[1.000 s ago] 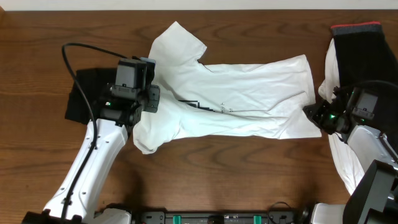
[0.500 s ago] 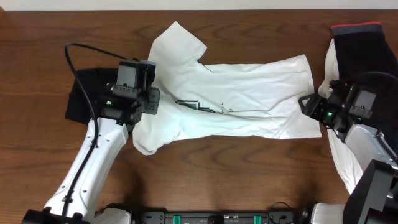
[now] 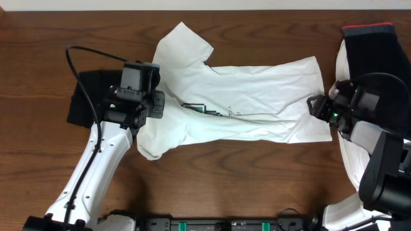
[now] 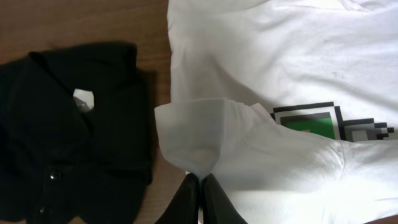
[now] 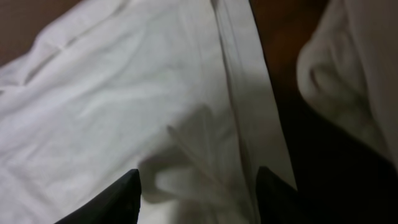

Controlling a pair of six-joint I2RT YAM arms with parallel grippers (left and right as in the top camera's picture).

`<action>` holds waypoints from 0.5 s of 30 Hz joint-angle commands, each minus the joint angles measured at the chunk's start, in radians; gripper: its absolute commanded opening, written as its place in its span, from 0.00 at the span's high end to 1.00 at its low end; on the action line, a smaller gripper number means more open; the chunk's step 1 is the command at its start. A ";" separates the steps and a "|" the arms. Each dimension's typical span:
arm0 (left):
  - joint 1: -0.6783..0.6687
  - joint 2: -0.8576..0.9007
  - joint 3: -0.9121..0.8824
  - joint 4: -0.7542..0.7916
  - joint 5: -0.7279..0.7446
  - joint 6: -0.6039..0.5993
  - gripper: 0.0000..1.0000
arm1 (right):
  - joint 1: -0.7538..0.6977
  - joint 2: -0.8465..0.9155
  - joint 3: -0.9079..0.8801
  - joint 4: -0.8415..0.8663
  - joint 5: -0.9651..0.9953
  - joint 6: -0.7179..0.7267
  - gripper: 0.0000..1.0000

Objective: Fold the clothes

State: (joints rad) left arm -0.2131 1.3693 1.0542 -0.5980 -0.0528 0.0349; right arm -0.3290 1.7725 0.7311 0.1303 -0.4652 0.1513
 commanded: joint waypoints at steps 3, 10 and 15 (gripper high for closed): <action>0.000 0.000 0.022 -0.004 -0.012 -0.037 0.94 | 0.016 0.034 0.013 0.039 -0.085 0.013 0.55; 0.000 0.000 0.022 -0.008 -0.012 -0.038 0.94 | 0.017 0.035 0.013 0.033 -0.090 0.013 0.75; 0.000 0.000 0.022 -0.014 -0.012 -0.041 0.94 | -0.006 0.005 0.022 -0.054 -0.123 0.052 0.99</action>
State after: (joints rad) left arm -0.2131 1.3693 1.0542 -0.6048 -0.0528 0.0032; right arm -0.3298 1.7931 0.7341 0.1139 -0.5461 0.1761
